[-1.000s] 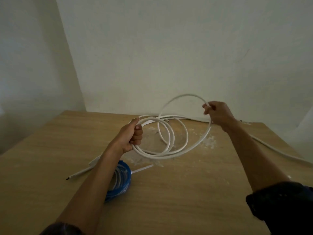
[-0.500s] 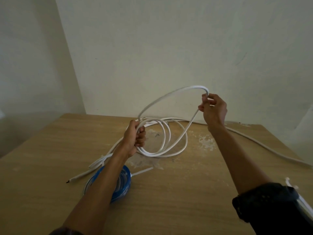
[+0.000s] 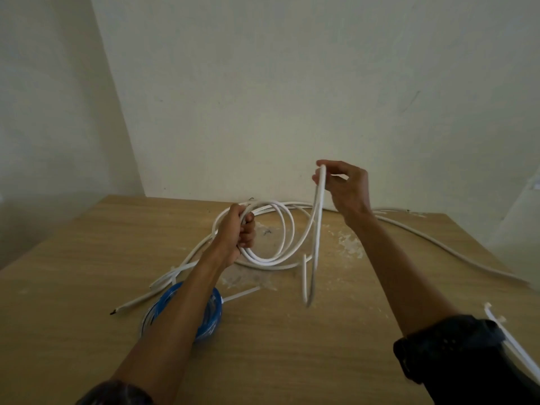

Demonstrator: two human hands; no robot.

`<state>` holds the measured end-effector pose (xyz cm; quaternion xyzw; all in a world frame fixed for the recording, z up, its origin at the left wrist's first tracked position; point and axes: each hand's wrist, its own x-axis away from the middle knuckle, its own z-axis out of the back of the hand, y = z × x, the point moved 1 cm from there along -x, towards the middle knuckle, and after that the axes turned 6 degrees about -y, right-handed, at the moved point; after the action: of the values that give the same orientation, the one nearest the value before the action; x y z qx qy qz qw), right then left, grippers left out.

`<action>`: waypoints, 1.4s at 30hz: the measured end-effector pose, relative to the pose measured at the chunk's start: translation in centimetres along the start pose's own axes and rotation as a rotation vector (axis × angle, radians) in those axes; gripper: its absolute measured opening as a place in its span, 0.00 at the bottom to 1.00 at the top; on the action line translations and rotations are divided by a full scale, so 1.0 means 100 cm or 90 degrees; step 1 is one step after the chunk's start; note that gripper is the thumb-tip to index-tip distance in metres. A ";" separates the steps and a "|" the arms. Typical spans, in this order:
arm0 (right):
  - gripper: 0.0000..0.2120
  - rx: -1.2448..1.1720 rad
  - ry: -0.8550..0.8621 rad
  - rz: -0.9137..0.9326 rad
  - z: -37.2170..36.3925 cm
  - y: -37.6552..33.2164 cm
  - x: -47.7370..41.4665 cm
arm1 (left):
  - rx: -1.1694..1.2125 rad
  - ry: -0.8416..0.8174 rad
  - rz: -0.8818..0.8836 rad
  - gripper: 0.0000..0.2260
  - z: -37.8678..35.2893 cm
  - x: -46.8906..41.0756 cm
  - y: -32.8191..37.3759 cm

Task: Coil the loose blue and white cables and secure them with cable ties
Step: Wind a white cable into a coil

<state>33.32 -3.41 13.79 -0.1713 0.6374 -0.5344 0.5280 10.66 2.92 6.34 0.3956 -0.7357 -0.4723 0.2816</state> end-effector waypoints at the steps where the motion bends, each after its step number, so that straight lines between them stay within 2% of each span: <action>1: 0.11 0.025 -0.028 0.020 -0.007 -0.005 0.001 | 0.005 -0.007 -0.003 0.16 -0.006 0.000 0.004; 4: 0.11 0.156 -0.092 0.098 -0.032 -0.016 0.010 | 0.008 0.001 -0.003 0.17 -0.024 -0.003 0.013; 8: 0.12 0.213 -0.157 0.185 -0.066 -0.019 0.037 | 0.018 -0.028 -0.025 0.26 -0.041 -0.005 0.021; 11: 0.15 0.293 -0.160 0.251 -0.075 -0.013 0.045 | 0.015 -0.044 -0.047 0.26 -0.044 -0.001 0.023; 14: 0.14 0.278 -0.164 0.246 -0.074 -0.013 0.045 | 0.007 -0.059 -0.018 0.24 -0.035 0.000 0.025; 19: 0.14 0.260 -0.196 0.231 -0.073 -0.006 0.049 | -0.026 -0.162 -0.003 0.19 -0.016 0.003 0.026; 24: 0.14 0.186 -0.227 0.185 -0.073 -0.007 0.048 | -0.094 -0.181 -0.010 0.21 -0.016 0.009 0.028; 26: 0.17 0.191 -0.154 0.186 -0.065 -0.005 0.042 | -0.047 -0.185 -0.004 0.19 -0.015 0.010 0.029; 27: 0.22 0.209 -0.086 0.160 -0.057 0.000 0.038 | -0.007 -0.197 0.004 0.18 -0.014 0.010 0.030; 28: 0.29 0.219 -0.043 0.099 -0.048 0.010 0.033 | 0.030 -0.215 0.010 0.17 -0.013 0.010 0.032; 29: 0.36 0.199 -0.051 0.010 -0.039 0.020 0.031 | 0.060 -0.233 0.013 0.17 -0.010 0.011 0.032; 31: 0.44 0.077 -0.145 -0.158 -0.032 0.044 0.035 | 0.123 -0.274 0.018 0.17 -0.004 0.012 0.031; 33: 0.38 -0.078 -0.200 -0.251 -0.033 0.062 0.044 | 0.190 -0.311 0.027 0.19 -0.002 0.009 0.024; 35: 0.26 -0.169 -0.190 -0.254 -0.041 0.068 0.050 | 0.248 -0.337 0.030 0.19 -0.003 0.006 0.017; 37: 0.20 -0.161 -0.137 -0.210 -0.049 0.069 0.050 | 0.300 -0.357 0.027 0.18 -0.003 0.005 0.011; 42: 0.15 -0.177 -0.066 -0.132 -0.056 0.053 0.046 | 0.354 -0.332 0.022 0.20 -0.004 0.008 0.005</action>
<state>28.61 -2.28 6.26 -0.3345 0.6560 -0.4836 0.4733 10.45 2.19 7.00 0.3111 -0.8891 -0.3349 -0.0253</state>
